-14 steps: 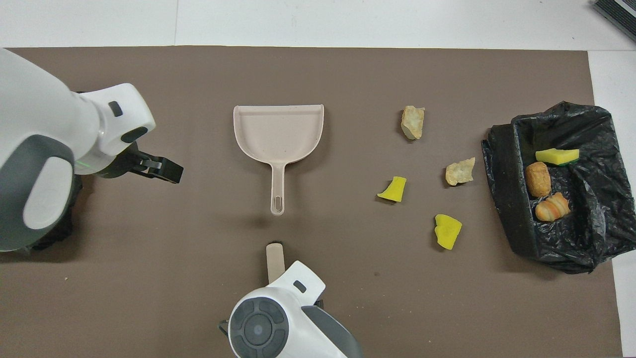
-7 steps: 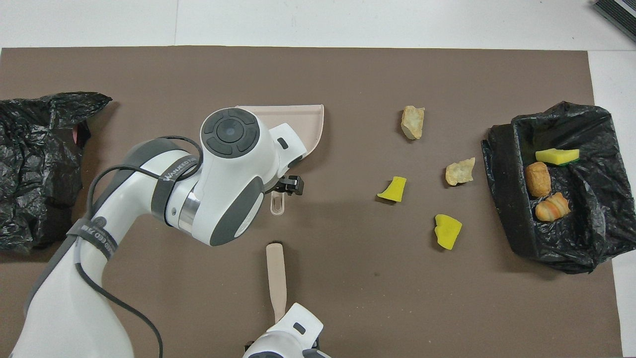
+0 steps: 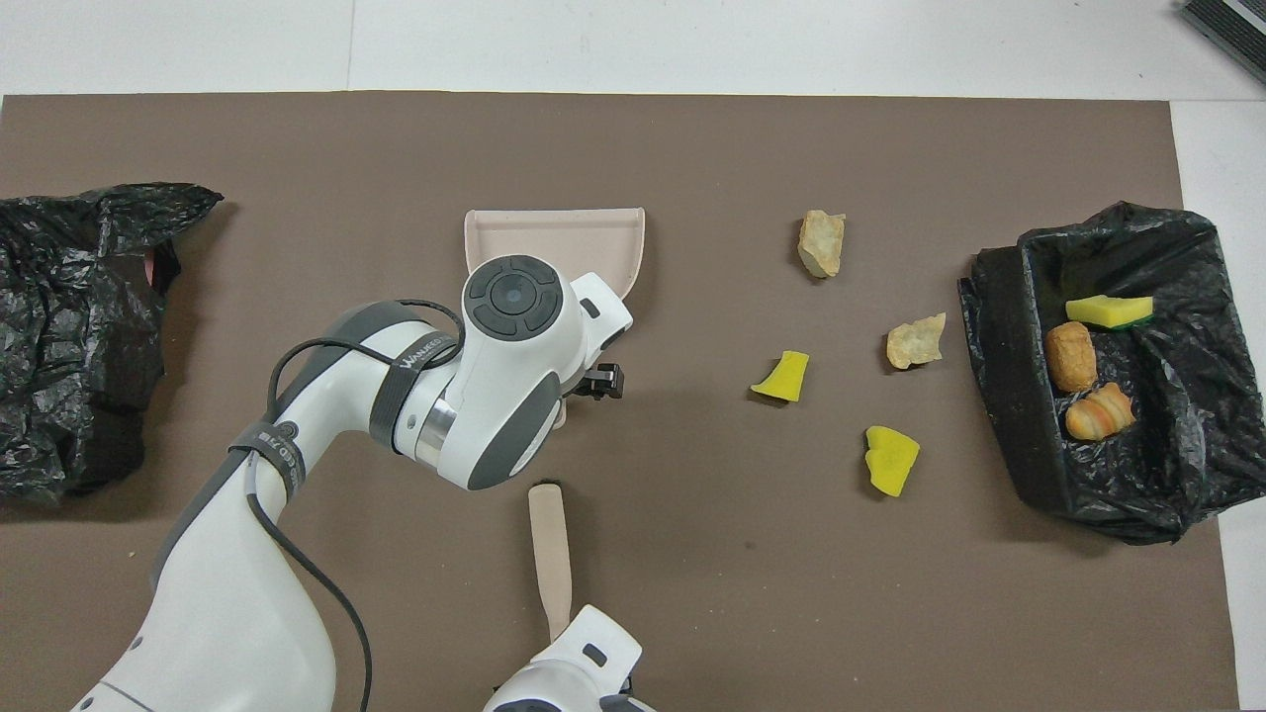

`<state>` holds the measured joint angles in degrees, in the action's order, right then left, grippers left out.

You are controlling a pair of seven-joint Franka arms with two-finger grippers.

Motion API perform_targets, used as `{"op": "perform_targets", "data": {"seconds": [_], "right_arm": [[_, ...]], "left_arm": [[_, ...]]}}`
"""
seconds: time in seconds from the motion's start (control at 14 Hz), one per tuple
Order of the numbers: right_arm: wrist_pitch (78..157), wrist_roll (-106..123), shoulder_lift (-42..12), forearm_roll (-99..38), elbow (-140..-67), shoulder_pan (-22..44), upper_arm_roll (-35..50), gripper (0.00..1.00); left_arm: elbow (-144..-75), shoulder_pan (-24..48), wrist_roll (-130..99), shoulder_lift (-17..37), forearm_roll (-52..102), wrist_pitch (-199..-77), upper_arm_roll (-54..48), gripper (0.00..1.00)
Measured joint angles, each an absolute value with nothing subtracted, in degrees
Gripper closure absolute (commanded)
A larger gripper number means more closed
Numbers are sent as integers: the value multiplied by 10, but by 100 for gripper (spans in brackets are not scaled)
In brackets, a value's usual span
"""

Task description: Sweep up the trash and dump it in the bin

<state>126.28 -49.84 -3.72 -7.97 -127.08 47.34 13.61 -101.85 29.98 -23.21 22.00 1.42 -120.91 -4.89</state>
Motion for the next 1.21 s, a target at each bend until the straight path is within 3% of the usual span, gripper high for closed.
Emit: {"op": "perform_targets", "data": {"seconds": [0.14,0.21,0.29,0.43,0.71,0.93,1.21], "right_arm": [[1263,-502,-37,-80,-1271,474,136,100],[1263,-504,-37,-80,-1271,474,136,100],[1263,-511,-37,-80,-1271,474,135,100],[1263,-548,-35,-80,-1271,474,133,100],[1255,-641,-14,-79,-1275,467,129,100],[1223,-659,43,-77,-1313,427,127,100],[1114,-659,121,-52,-1356,355,126,100]], "left_arm": [[-1017,299,-232,217,14,-1209,-45,32],[-1016,298,-232,216,14,-1209,-44,64],[-1016,298,-232,214,14,-1208,-44,82],[-1016,298,-233,211,14,-1208,-44,100],[-1006,296,-234,205,14,-1197,-38,100],[-987,286,-204,196,14,-1171,-33,100],[-986,252,12,190,14,-1147,-31,100]]}}
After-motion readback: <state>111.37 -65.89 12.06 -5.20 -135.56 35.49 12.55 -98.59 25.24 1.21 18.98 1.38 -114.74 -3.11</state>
